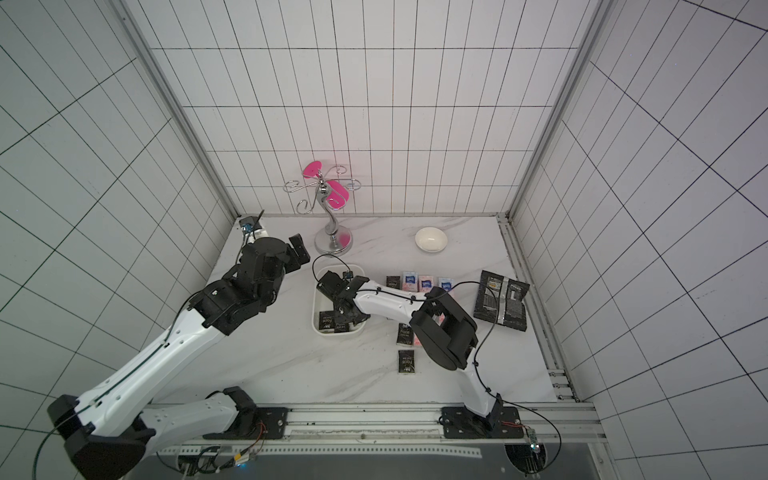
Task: Take the pocket tissues out of the storage box
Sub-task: Pick up the pocket tissues from the storage box, then place the pocket tissues at the center of the board.
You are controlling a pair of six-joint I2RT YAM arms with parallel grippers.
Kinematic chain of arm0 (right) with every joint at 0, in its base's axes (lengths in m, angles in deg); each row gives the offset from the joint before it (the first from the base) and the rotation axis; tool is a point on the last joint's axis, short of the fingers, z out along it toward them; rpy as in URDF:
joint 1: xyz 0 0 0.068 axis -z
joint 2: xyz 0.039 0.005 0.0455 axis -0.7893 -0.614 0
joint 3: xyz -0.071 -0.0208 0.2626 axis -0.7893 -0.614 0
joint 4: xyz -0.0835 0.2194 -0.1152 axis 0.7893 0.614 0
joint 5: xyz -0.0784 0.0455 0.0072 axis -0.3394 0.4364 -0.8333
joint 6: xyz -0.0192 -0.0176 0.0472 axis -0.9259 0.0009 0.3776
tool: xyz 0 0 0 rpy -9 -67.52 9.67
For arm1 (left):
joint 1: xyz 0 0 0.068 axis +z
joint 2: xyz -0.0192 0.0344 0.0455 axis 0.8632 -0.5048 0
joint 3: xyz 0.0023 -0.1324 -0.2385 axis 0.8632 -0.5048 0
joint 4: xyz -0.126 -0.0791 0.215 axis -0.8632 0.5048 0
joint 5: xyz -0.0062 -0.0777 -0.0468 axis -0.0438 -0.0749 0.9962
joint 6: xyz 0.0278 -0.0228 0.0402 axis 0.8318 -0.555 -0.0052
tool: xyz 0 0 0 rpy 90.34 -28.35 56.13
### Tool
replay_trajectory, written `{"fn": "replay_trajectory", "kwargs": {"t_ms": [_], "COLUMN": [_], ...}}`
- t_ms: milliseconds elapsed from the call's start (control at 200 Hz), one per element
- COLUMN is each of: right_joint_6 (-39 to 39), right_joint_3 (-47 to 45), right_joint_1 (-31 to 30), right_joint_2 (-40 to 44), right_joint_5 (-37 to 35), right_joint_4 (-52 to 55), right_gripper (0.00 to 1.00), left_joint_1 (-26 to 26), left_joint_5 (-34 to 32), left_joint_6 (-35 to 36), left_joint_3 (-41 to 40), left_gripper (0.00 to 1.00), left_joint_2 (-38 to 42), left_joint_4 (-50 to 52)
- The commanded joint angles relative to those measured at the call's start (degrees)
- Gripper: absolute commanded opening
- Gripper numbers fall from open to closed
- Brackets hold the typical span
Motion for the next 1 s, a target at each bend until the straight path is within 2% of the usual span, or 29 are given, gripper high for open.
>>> {"fn": "replay_trajectory", "kwargs": {"t_ms": [0,375,680,995], "right_joint_6": [-1.97,-1.78,-1.61,4.70], "right_joint_3": [2.24,-6.07,-17.59,-32.20], "right_joint_1": [0.45,1.93,6.87,4.00], "right_joint_2": [4.35,16.53,29.45,33.47], "right_joint_5": [0.20,0.26,-1.24,-1.64], "right_joint_4": [-0.49,-6.82,-4.99,-7.85], "right_gripper": [0.05,0.03,0.03,0.04], "left_joint_1": [0.26,3.86,4.22,4.12], "left_joint_5": [-0.67,0.98,1.63,2.43], "left_joint_6": [1.11,1.12,1.30,1.30], "left_joint_3": [2.06,2.03,2.81,3.36], "left_gripper": [0.99,0.98,0.99,0.98], "left_joint_2": [-0.79,-0.50,-1.50,-2.68], "left_joint_4": [0.28,0.85,1.04,0.37]}}
